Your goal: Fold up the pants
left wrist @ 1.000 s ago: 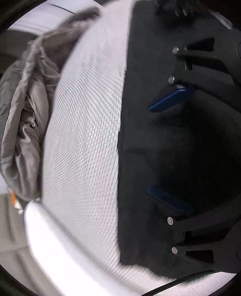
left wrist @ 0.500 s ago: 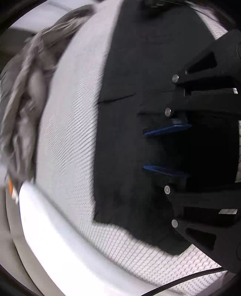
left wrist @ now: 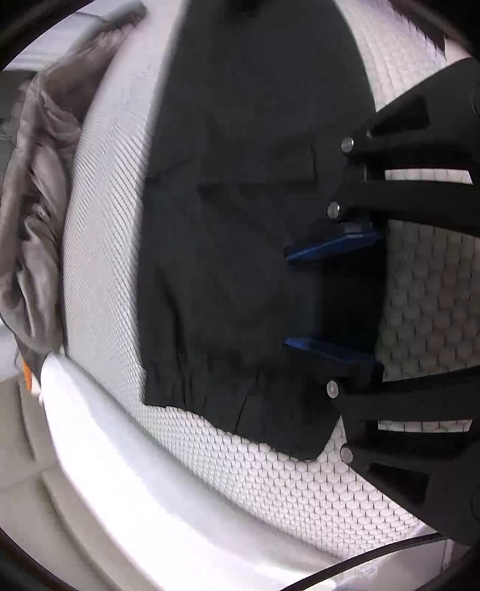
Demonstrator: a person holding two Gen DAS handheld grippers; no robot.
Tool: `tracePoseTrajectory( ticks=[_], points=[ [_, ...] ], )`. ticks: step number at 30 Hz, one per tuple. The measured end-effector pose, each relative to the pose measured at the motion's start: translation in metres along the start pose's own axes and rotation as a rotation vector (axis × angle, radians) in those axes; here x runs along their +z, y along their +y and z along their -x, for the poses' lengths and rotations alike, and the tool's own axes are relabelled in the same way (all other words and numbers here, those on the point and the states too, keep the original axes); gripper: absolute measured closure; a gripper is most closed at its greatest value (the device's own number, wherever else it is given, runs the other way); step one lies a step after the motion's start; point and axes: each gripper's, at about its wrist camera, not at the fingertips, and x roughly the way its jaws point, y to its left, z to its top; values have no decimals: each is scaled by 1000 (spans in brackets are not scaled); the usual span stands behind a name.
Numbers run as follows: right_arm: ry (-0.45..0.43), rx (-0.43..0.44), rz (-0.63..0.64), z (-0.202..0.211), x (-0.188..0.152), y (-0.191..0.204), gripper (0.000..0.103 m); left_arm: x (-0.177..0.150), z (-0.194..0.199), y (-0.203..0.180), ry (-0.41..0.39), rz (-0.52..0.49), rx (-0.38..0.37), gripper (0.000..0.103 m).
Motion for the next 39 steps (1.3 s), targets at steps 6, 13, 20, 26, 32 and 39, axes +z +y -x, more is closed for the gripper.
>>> tracePoseTrajectory(
  ticks=[6,13,20,26,32,39],
  points=[
    [-4,-21,14,-6,2,-9,1,-4,41,8,-84,37,184,64],
    [-80,75,-11,7,6,-10,2,9,56,-47,-167,117,-148,30],
    [-93,151,122,9,-14,22,2,-20,25,-175,-23,-94,-250,23],
    [-99,4,14,21,-56,-73,2,-40,40,-168,-47,-101,-239,19],
    [-115,-164,-180,31,-99,-169,2,-14,59,-161,-82,-97,-144,19],
    [-188,25,-154,43,-82,-116,2,-19,81,-264,-90,-325,-351,19]
  ],
)
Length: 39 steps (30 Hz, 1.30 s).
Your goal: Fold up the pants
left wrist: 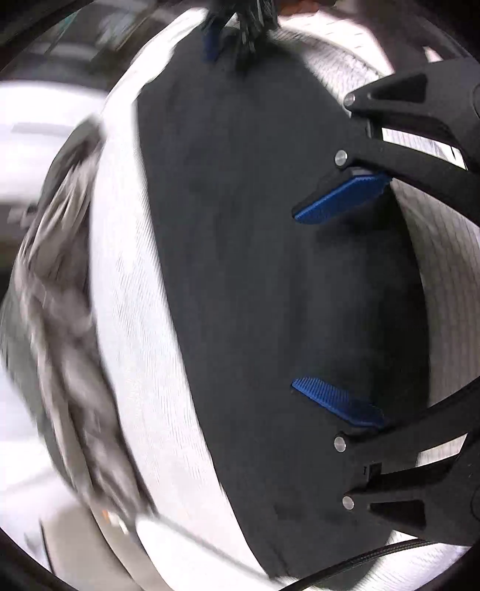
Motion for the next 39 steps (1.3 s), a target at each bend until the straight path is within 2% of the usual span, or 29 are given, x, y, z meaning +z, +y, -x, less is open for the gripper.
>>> tracePoseTrajectory(
  ticks=[2,3,6,7,8,9,12,15,16,19,20,22,24,26,28,30,32,35,36,37,38,39],
  points=[
    [36,4,96,-14,-6,22,2,0,-15,-17,51,-32,-60,19],
    [45,-30,162,-24,-9,33,2,-3,-20,-23,68,-39,-75,18],
    [31,0,192,-16,-18,34,2,-8,-22,-22,58,-40,-59,6],
    [24,-12,191,-16,-17,18,2,-9,-23,-19,62,-25,-62,4],
    [16,-51,190,-13,-20,3,2,-10,-23,-13,66,-4,-70,4],
    [20,-127,175,-12,-26,-16,1,-11,-23,-8,66,13,-78,4],
    [29,-308,-26,-5,-34,-94,1,-17,-25,-6,62,14,-50,0],
    [24,-432,-101,2,-35,-129,1,-9,-37,2,70,2,-38,0],
    [23,-445,-116,4,-34,-132,1,-7,-38,4,75,5,-37,0],
    [-24,-424,-167,13,-25,-127,1,4,-27,3,56,16,-36,2],
    [-44,-388,-175,16,-22,-118,1,9,-21,2,26,20,-41,2],
    [-80,-244,-165,17,-12,-89,1,20,-18,-1,-10,51,-75,2],
    [-55,-171,-122,-2,2,-54,1,28,-30,-9,23,68,-103,2],
    [-2,-138,-59,-31,15,-22,1,31,-49,-20,73,39,-76,2],
    [45,-141,69,-56,21,15,1,27,-63,-28,119,-10,-37,1],
    [49,-155,137,-65,27,27,2,26,-63,-25,118,-34,-51,0],
    [50,-148,115,-63,28,11,2,24,-60,-14,128,-34,-44,0],
    [61,-361,-4,-54,17,-54,2,16,-54,20,132,24,9,0],
    [58,-380,-64,-51,12,-76,4,12,-51,36,136,55,37,0],
    [42,-296,-137,-45,8,-93,4,10,-49,48,137,82,59,0],
    [29,-275,-148,-42,6,-97,5,7,-47,62,139,115,82,0],
    [24,-300,-112,-40,5,-91,5,4,-46,75,138,162,97,0]
  ],
)
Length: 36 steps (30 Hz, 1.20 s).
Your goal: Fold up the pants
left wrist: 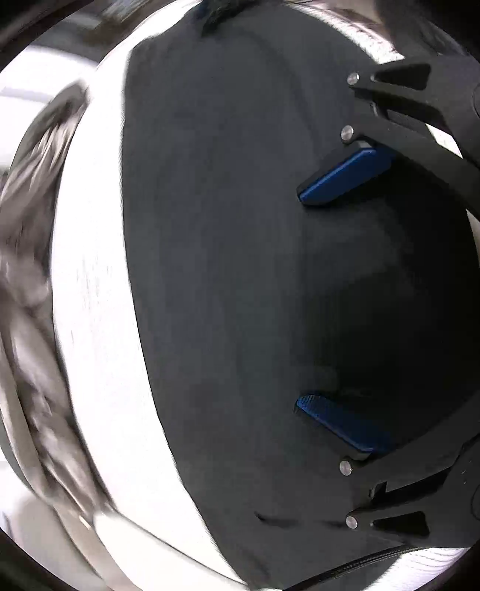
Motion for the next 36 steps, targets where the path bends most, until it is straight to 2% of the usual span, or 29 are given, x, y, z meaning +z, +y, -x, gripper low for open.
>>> tracePoseTrajectory(
  ticks=[1,3,4,5,8,10,12,14,15,17,19,21,22,24,26,29,31,34,36],
  points=[
    [-7,-30,25,1,0,7,5,-1,0,8,0,32,-4,0],
    [-16,-84,67,6,1,26,4,-1,3,7,-7,18,2,1],
    [-22,-65,73,10,2,35,4,-1,6,4,-14,5,13,2],
    [-31,-8,78,16,4,47,4,1,10,-1,-21,-5,10,3],
    [-49,122,118,34,3,91,3,12,17,-22,-59,-24,-69,2],
    [-40,213,178,35,5,128,3,22,12,-39,-55,-61,-86,2],
    [-11,291,234,26,14,169,3,31,-9,-54,4,-109,-60,2],
    [-4,308,273,16,20,193,3,34,-25,-57,51,-123,-17,1],
    [5,290,304,8,25,206,3,34,-27,-52,46,-117,-20,0],
    [19,245,315,-1,30,210,3,34,-25,-39,45,-104,-1,0],
    [20,111,263,-12,37,185,3,31,-21,-13,32,-62,41,0],
    [40,-56,159,-25,41,147,1,28,-19,12,30,11,19,0],
    [58,-73,102,-28,40,131,1,27,-17,19,29,34,15,0],
    [73,-12,-5,-27,36,110,1,30,-13,20,32,55,23,0],
    [68,-14,2,-19,34,117,1,35,-6,12,29,64,48,4],
    [31,104,74,-2,38,155,1,48,2,-8,-22,51,-17,4],
    [12,151,140,7,41,194,1,59,-4,-31,-21,33,-21,4],
    [32,173,255,-3,52,247,1,69,-24,-58,14,-23,-5,4],
    [43,132,310,-8,50,265,2,71,-47,-62,73,-24,57,3]
  ],
)
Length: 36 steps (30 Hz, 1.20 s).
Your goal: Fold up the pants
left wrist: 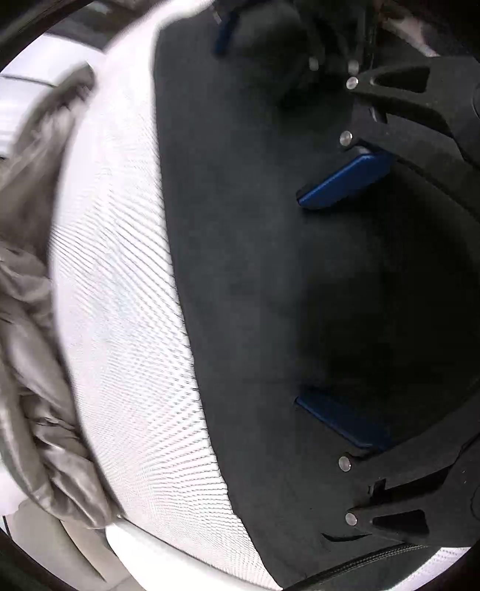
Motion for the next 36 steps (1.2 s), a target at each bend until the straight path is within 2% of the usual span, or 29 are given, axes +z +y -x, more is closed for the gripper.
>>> tracePoseTrajectory(
  ticks=[3,5,6,8,9,11,13,14,16,19,21,23,25,26,28,29,31,33,36],
  points=[
    [19,-15,-2,-1,-5,-9,2,-3,-6,14,-7,36,-25,2],
    [34,-112,-50,-3,-18,-57,1,-5,-4,31,-18,48,37,1],
    [56,-173,-117,-6,-27,-85,1,-6,-4,45,-21,75,64,0],
    [88,-221,-255,-7,-42,-129,0,-11,-4,69,-21,154,40,0],
    [99,-226,-342,-5,-53,-152,0,-12,-2,74,-21,171,24,0],
    [99,-209,-400,0,-60,-163,0,-10,2,69,-20,161,31,2],
    [89,-207,-376,11,-54,-151,1,-4,10,63,-53,157,18,9],
    [70,-182,-356,18,-49,-142,2,1,17,58,-97,168,-8,9],
    [-20,-80,-299,33,-30,-110,2,8,24,54,-132,185,-8,9],
    [-14,10,-202,26,-2,-55,2,29,8,41,-116,185,-49,9],
    [24,26,-131,8,10,-21,2,39,-14,30,-63,140,-25,9],
    [34,13,-104,0,16,-13,2,39,-31,21,-25,74,34,6],
    [43,65,-166,-2,14,-31,2,36,-32,21,-45,66,21,4],
    [47,13,-189,-3,8,-46,2,37,-33,25,-42,79,3,4],
    [74,-171,-274,-3,-10,-93,1,37,-33,31,-44,95,-4,4],
    [91,-224,-333,-2,-20,-117,1,37,-33,34,-45,99,-4,4],
    [115,-302,-533,10,-53,-174,1,37,-32,34,-46,98,2,4],
    [122,-345,-633,30,-81,-200,3,27,-26,37,-44,91,18,4],
    [83,-273,-552,57,-91,-182,3,21,-4,37,-45,101,-27,13]
  ],
)
